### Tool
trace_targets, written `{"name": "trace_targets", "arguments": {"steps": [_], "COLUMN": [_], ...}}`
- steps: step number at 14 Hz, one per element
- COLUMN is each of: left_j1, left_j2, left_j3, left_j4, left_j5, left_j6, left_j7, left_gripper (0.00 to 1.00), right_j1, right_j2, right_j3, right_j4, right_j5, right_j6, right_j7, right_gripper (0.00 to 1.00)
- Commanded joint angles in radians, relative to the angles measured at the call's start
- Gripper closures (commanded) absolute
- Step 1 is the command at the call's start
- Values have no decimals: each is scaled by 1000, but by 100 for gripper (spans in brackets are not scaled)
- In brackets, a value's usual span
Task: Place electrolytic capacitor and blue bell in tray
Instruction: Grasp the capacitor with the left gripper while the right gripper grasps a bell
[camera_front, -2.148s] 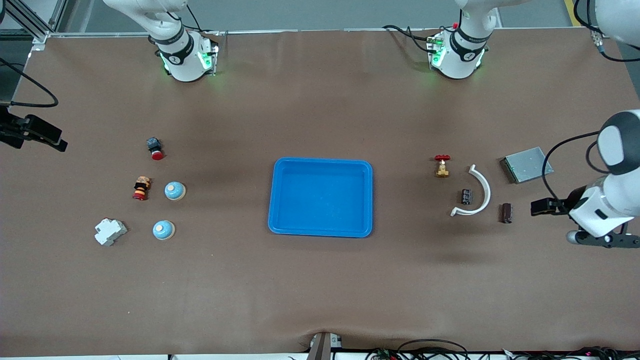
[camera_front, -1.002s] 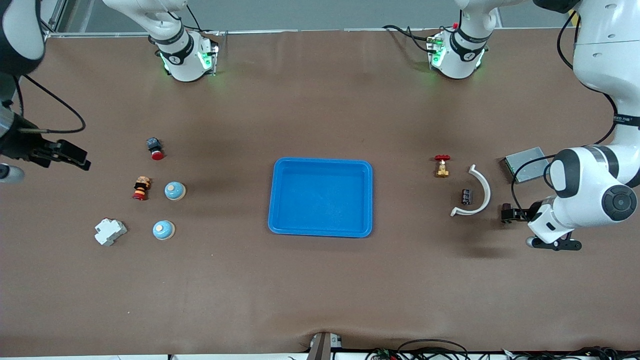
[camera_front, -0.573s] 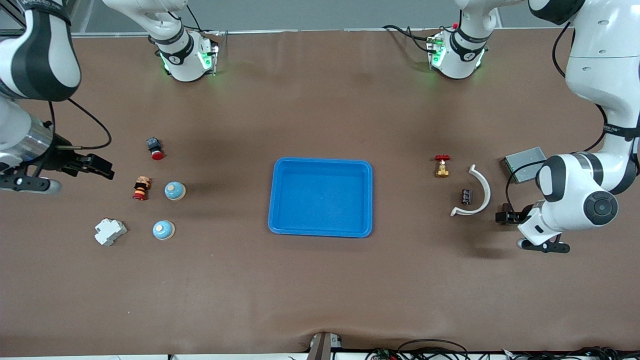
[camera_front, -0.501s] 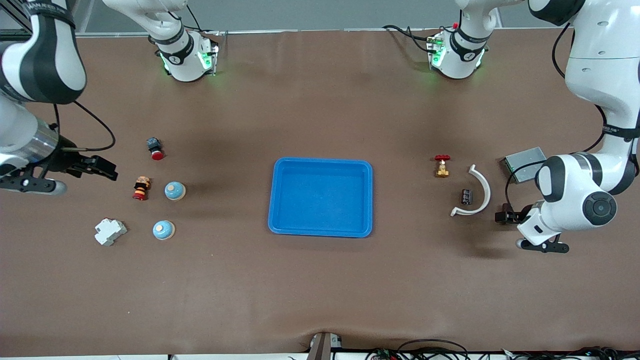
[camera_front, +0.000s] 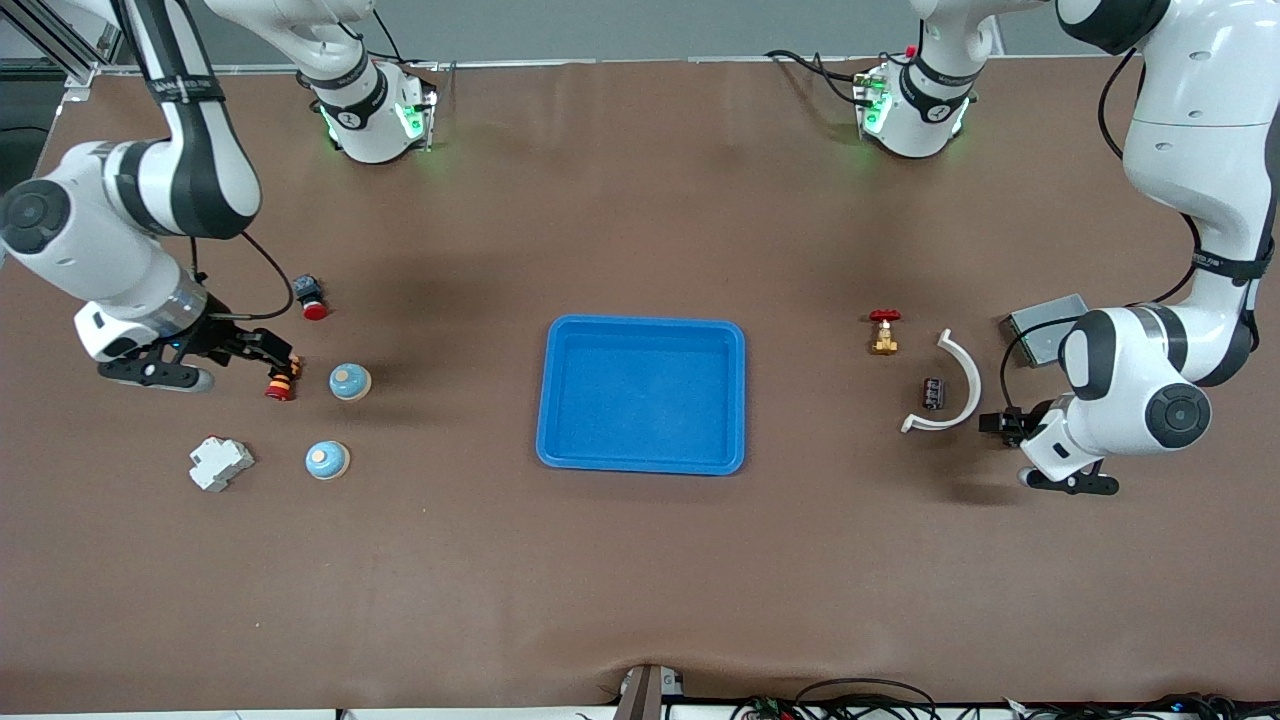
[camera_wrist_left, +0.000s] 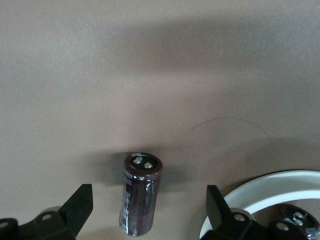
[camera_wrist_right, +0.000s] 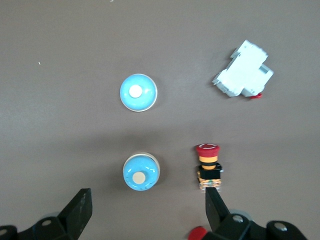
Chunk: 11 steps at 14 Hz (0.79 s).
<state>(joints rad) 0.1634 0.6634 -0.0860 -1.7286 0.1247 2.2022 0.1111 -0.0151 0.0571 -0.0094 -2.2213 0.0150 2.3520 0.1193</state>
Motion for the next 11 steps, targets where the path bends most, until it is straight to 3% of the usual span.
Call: {"name": "trace_targets", "arguments": {"steps": [1, 7, 9, 11], "left_j1": [5, 18, 19, 19], "left_j2": [-28, -30, -30, -34], "left_j3": [-1, 2, 2, 0], "left_j4": [-28, -34, -37, -37], "left_j5": [24, 41, 41, 41], "left_j6": [4, -4, -4, -4], "left_j7": [-16, -18, -19, -30], "left_gripper": [0, 2, 21, 30], "right_j1": [35, 44, 44, 50], "right_j2": [6, 144, 193, 239], "right_j3": [-3, -3, -3, -4], "right_j4": [-31, -32, -43, -61], "right_j5": [3, 3, 3, 2], "right_j6": [47, 190, 258, 346], "right_j7": [57, 57, 57, 56], "right_gripper": [0, 0, 0, 0]}}
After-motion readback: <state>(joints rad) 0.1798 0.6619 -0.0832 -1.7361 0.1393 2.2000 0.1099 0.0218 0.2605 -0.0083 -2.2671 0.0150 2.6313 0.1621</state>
